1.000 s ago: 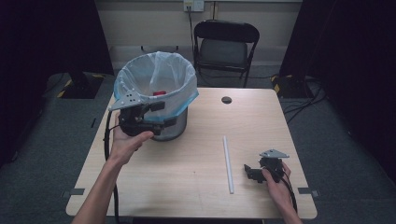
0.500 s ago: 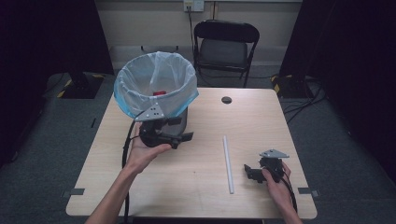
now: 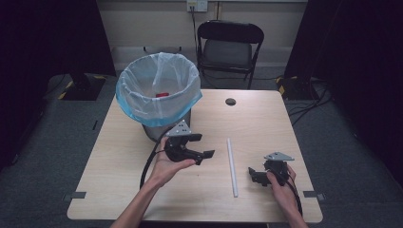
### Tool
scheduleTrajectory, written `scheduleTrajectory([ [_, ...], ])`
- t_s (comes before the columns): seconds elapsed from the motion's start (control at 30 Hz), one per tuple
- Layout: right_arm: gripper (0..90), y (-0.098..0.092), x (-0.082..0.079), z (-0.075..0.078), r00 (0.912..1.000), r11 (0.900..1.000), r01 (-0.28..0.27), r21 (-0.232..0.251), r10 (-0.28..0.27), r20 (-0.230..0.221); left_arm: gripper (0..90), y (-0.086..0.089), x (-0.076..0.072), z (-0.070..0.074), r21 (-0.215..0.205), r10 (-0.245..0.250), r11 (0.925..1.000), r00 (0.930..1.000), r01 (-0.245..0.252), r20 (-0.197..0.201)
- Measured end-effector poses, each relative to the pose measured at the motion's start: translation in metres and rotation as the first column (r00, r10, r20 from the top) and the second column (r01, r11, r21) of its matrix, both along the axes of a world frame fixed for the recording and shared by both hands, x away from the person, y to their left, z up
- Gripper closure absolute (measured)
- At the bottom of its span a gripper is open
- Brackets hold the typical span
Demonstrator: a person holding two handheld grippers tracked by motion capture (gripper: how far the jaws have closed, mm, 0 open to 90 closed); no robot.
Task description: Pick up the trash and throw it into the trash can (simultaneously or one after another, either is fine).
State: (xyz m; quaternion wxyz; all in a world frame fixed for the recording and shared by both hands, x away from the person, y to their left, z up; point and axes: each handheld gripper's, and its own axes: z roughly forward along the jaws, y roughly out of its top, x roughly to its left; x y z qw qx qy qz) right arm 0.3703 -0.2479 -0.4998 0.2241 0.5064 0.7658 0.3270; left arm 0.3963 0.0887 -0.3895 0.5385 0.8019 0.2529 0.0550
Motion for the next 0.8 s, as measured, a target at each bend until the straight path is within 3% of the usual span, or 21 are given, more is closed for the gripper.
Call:
scheduleTrajectory([
  [0.17, 9.5, 0.0, 0.0, 0.0, 1.0, 1.0, 0.0, 0.0, 0.0, 0.0, 18.8, -0.015, -0.001, -0.01, -0.009, -0.024, 0.9997, 0.9993, 0.024, -0.03],
  [0.37, 9.4, 0.0, 0.0, 0.0, 1.0, 1.0, 0.0, 0.0, 0.0, 0.0, 18.5, -0.031, -0.007, -0.036, 0.004, -0.033, 0.9994, 0.9965, 0.033, -0.077],
  [0.47, 9.4, 0.0, 0.0, 0.0, 1.0, 1.0, 0.0, 0.0, 0.0, 0.0, 18.3, -0.04, -0.012, -0.05, 0.041, -0.038, 0.9983, 0.9952, 0.042, -0.09],
  [0.53, 9.5, 0.0, 0.0, 0.0, 1.0, 1.0, 0.0, 0.0, 0.0, 0.0, 17.9, -0.047, -0.015, -0.062, 0.041, -0.033, 0.9984, 0.9921, 0.038, -0.121],
  [0.8, 9.4, 0.0, 0.0, 0.0, 1.0, 1.0, 0.0, 0.0, 0.0, 0.001, 17.7, -0.076, -0.016, -0.088, 0.103, -0.037, 0.9932, 0.9849, 0.055, -0.169],
])
